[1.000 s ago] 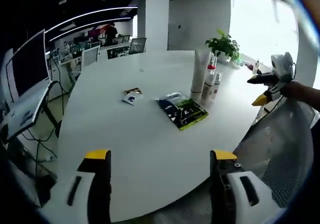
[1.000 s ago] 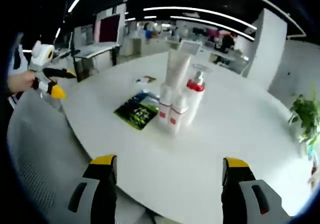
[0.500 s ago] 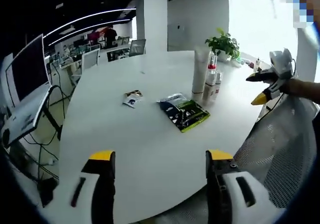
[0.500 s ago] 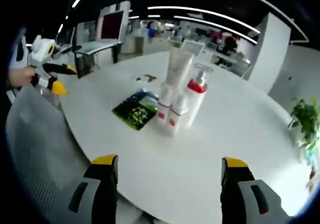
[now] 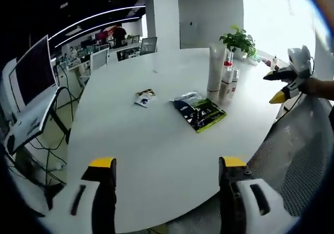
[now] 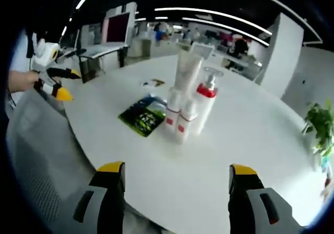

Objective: Arrange the skincare products in the storage area until every visible bottle or jar stands upright without overlapping.

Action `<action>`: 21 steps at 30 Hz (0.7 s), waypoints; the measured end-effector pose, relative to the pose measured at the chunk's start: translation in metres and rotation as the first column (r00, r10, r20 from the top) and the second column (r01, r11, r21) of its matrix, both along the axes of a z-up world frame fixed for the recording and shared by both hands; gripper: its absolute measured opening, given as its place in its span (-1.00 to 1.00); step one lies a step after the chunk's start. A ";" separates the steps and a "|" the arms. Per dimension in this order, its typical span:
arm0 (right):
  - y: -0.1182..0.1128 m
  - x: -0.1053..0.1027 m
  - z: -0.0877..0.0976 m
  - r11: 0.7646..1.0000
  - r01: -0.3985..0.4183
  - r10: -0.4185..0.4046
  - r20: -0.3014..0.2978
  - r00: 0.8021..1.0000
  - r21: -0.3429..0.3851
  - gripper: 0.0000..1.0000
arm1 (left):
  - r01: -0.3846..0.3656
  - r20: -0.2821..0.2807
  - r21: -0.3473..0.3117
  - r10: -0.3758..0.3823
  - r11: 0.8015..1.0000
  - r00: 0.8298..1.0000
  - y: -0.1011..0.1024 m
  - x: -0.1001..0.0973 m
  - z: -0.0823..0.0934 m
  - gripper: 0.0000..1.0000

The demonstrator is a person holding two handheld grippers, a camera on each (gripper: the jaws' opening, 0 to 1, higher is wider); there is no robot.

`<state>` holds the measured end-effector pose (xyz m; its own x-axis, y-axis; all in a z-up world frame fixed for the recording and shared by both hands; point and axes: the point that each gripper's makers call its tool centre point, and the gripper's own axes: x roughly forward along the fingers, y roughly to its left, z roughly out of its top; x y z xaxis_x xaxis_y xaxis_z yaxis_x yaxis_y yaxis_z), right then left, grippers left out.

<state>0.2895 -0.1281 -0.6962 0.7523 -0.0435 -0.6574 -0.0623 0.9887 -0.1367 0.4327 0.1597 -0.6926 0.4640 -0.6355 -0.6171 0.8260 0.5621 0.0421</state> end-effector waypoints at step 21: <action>0.022 0.012 0.023 0.991 -0.073 0.056 0.147 0.988 0.109 0.90 | -0.123 -0.016 -0.018 0.122 0.992 0.992 0.010 0.013 0.000 0.76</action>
<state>0.3018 -0.1058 -0.6731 0.8379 0.0772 -0.5403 -0.1145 0.9928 -0.0357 0.4459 0.1702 -0.6929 0.5298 -0.5860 -0.6130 0.7513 0.6597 0.0186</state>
